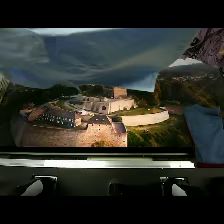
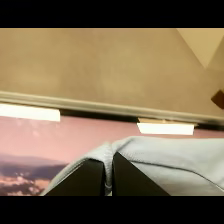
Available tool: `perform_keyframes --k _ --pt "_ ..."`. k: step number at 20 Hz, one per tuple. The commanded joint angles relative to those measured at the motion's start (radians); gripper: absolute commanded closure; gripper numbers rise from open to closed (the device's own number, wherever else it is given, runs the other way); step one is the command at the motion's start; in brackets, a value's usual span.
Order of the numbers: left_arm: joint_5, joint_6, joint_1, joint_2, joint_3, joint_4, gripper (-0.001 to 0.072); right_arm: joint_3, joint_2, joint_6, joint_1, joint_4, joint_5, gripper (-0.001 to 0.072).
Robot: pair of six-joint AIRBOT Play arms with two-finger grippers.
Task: Fold the clothes and pants, and hang the long-sleeved shirts on hangers.
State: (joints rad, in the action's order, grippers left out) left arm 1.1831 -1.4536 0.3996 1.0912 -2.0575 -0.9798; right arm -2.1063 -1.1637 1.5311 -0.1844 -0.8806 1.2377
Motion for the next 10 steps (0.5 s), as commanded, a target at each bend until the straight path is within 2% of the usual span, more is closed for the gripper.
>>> perform_keyframes --k 1,3,4,8,10 --pt "-0.062 -0.089 0.022 -0.233 0.063 -0.18 0.0692 -0.033 0.209 0.057 0.001 -0.136 -0.008 0.0682" --pt "-0.075 -0.186 0.024 -0.327 0.121 -0.29 0.0692 -0.033 0.282 0.1 0.001 -0.207 0.003 0.0682" --pt "-0.074 -0.205 0.024 -0.352 0.128 -0.326 0.0691 -0.033 0.303 0.131 0.001 -0.238 0.009 0.0682" --pt "-0.068 -0.204 0.023 -0.355 0.129 -0.329 0.0692 -0.009 0.285 0.22 0.001 -0.279 0.034 0.0682" --pt "-0.018 -0.146 0.023 -0.296 0.129 -0.266 0.0691 0.025 0.224 0.252 0.001 -0.279 0.09 0.0682"
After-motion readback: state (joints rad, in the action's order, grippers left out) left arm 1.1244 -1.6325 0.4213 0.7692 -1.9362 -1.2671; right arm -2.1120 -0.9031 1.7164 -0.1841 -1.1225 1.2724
